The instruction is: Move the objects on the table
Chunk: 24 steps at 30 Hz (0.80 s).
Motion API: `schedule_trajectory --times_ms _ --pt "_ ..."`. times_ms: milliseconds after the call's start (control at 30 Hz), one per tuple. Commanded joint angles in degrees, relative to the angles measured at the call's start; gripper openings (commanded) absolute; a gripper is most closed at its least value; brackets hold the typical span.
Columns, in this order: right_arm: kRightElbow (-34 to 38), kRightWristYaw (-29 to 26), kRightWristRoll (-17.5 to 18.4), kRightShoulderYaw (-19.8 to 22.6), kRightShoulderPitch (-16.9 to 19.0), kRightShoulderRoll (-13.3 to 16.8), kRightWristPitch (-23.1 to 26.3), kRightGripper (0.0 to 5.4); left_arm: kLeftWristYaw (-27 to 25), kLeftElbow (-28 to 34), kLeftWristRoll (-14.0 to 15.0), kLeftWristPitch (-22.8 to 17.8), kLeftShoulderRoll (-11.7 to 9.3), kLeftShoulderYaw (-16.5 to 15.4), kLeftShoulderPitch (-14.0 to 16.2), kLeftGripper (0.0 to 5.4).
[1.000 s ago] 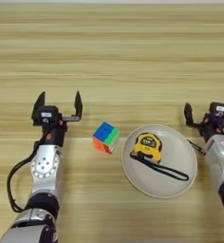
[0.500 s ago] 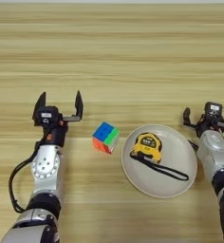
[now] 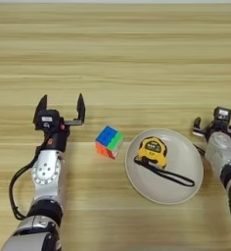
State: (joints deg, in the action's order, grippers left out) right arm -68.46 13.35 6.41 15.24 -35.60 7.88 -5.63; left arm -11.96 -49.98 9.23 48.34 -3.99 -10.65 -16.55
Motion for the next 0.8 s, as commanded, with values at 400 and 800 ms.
schedule_trajectory --times_ms 400,800 --pt "-5.17 0.16 -0.94 0.13 -1.17 1.04 3.36 4.74 -0.49 0.33 0.12 0.97 0.14 -0.10 0.40 5.40" --pt "-7.21 -1.45 -4.52 -2.49 -0.42 2.23 6.53 3.43 -0.56 0.83 0.23 1.27 0.46 -0.08 0.67 5.40"
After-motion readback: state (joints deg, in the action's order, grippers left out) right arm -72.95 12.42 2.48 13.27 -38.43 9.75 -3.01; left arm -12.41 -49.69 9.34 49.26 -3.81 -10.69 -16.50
